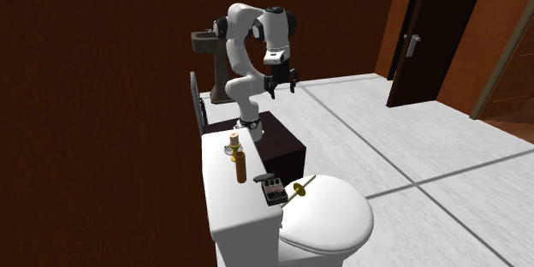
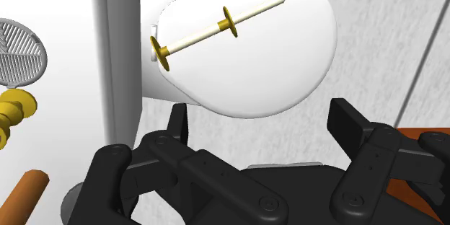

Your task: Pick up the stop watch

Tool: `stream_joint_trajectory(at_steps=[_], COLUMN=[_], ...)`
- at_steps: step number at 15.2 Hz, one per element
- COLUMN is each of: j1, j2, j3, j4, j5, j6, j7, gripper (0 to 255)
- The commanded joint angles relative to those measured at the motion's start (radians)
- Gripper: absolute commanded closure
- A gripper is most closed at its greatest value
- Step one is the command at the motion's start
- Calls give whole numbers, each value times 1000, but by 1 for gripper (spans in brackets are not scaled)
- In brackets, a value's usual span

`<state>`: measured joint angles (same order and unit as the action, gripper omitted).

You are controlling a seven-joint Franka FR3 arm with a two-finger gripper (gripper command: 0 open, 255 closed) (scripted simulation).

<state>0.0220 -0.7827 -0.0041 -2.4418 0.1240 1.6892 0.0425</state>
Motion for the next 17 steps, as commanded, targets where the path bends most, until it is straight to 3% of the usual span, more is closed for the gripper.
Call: stream_joint_trajectory(at_steps=[1, 9, 17], j1=[0, -35, -57], j2=[0, 214, 467], j3=[0, -73, -140], j4=[0, 30, 144], j5=[0, -88, -135], j6=[0, 221, 409], j7=[0, -139, -261], gripper=[0, 0, 0])
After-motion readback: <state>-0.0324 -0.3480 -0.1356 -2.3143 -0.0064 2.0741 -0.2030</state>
